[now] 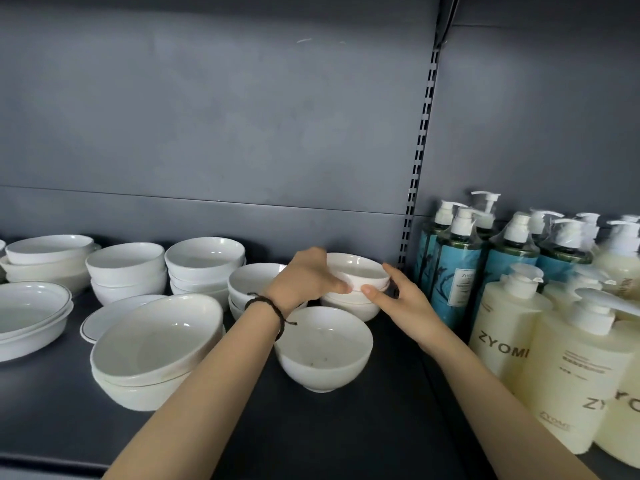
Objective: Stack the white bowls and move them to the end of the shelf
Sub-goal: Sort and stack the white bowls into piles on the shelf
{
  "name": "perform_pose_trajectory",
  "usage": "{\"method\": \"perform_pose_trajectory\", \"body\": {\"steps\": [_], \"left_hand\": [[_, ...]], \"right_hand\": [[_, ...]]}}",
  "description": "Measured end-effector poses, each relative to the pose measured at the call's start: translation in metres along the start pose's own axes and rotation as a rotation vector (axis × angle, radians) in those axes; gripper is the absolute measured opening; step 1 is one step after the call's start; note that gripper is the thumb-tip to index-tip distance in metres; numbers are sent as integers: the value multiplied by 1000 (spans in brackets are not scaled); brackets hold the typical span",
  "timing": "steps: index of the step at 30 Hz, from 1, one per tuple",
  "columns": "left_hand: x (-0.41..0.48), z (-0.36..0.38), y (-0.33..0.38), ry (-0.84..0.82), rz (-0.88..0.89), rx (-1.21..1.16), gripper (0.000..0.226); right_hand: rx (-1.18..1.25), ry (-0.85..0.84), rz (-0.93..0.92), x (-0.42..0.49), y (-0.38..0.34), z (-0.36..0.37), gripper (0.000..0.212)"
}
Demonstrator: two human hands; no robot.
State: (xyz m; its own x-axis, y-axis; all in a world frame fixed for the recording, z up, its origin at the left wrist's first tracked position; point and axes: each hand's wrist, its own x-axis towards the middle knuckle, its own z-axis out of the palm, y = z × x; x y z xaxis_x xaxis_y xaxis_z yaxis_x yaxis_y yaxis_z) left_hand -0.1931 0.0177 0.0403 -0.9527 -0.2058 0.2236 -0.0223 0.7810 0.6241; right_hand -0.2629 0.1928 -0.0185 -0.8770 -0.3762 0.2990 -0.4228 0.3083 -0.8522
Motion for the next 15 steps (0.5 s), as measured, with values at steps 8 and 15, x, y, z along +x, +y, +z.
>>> {"method": "perform_pose_trajectory", "body": {"steps": [8, 15], "left_hand": [[-70, -4, -18, 157, 205, -28, 33], [-138, -8, -47, 340, 195, 8, 36]], "right_hand": [[-259, 253, -412, -17, -21, -6, 34], [-142, -54, -384, -71, -33, -10, 16]]}}
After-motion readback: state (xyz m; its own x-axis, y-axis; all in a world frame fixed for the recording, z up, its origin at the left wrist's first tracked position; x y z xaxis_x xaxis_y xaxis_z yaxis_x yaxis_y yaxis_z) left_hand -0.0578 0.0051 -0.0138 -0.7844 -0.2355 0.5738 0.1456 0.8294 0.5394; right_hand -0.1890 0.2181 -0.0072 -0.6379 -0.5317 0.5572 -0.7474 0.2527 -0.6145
